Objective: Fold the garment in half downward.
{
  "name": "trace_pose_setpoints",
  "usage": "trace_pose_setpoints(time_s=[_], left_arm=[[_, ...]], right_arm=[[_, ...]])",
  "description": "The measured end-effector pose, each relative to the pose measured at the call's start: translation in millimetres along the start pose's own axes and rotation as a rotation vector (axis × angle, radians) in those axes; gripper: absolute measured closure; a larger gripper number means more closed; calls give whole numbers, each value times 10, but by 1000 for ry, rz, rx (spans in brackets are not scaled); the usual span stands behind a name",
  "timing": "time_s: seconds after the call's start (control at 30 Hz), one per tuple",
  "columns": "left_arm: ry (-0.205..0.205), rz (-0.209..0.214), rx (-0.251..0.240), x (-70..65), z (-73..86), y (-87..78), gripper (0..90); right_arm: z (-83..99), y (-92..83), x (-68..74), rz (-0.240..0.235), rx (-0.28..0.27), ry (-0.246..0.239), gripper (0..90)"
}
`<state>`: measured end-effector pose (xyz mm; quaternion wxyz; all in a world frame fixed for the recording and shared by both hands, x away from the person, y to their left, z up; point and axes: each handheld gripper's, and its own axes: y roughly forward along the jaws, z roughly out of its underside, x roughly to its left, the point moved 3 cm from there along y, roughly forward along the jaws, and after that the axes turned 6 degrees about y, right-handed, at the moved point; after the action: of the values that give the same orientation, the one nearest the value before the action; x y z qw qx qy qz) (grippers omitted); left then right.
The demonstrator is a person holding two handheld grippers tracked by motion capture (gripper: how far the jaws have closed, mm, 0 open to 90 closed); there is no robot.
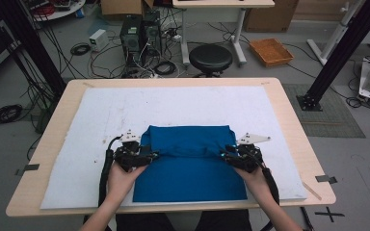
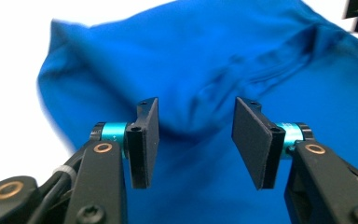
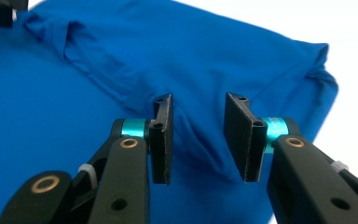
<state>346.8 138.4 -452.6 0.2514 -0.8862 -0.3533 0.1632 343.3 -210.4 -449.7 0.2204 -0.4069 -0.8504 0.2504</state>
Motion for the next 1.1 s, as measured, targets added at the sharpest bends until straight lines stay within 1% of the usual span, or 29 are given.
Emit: trace_pose_setpoints(time_s=[0.03, 0.07, 0.1, 0.13, 0.17, 0.2, 0.23, 0.27, 0.3, 0.33, 0.37, 0.4, 0.47, 0.5, 0.57, 0.6, 0.63, 0.7, 0.73, 0.83, 0.9, 0.97, 1.0, 1.1], left_arm=[[50, -10, -4, -49, -20, 5, 520], [91, -13, 3, -103, -42, 25, 522], [109, -7, 16, -123, -52, 41, 522], [124, -4, 33, -143, -59, 82, 528], [129, -6, 41, -146, -58, 107, 534], [139, -20, 54, -136, -49, 148, 543], [150, -24, 65, -128, -44, 170, 560], [165, -29, 79, -121, -34, 197, 582], [183, -38, 92, -116, -24, 220, 605], [206, -47, 106, -113, -15, 233, 649], [223, -57, 107, -114, -10, 236, 697], [233, -58, 103, -109, -15, 230, 757], [239, -46, 94, -103, -23, 214, 826], [245, -46, 90, -109, -23, 209, 839], [274, -45, 88, -126, -25, 196, 853], [278, -40, 82, -142, -27, 187, 856], [288, -37, 77, -152, -33, 170, 858], [293, -26, 57, -182, -52, 121, 858], [304, -25, 51, -200, -67, 84, 858], [329, -11, 26, -269, -112, -59, 858], [339, 1, 9, -321, -124, -158, 857], [350, 16, -5, -387, -107, -251, 857], [362, 26, -8, -422, -87, -297, 857], [387, 56, -13, -558, 15, -436, 857]], right_arm=[[4, 18, 13, -10, -2, -15, 646], [7, 34, 27, -14, 2, -25, 649], [9, 59, 43, -18, 6, -39, 656], [9, 73, 52, -23, 13, -45, 657], [11, 103, 63, -20, 22, -53, 657], [11, 121, 64, -18, 28, -59, 665], [15, 145, 63, -13, 39, -63, 681], [16, 158, 62, -12, 46, -62, 703], [19, 175, 60, -15, 52, -66, 749], [24, 188, 63, -13, 61, -71, 792], [27, 198, 59, -14, 64, -83, 825], [31, 202, 58, -16, 67, -88, 860], [33, 192, 64, -19, 65, -90, 885], [31, 183, 65, -27, 59, -88, 887], [23, 151, 66, -35, 52, -80, 887], [19, 137, 68, -40, 45, -77, 887], [15, 119, 72, -46, 43, -74, 887], [8, 77, 80, -56, 31, -66, 888], [4, 47, 91, -62, 25, -61, 889], [2, -60, 140, -79, 0, -65, 889], [11, -134, 185, -94, -7, -67, 890], [39, -223, 246, -106, -14, -75, 889], [51, -253, 266, -113, -19, -80, 889], [127, -384, 350, -132, -30, -92, 889]])
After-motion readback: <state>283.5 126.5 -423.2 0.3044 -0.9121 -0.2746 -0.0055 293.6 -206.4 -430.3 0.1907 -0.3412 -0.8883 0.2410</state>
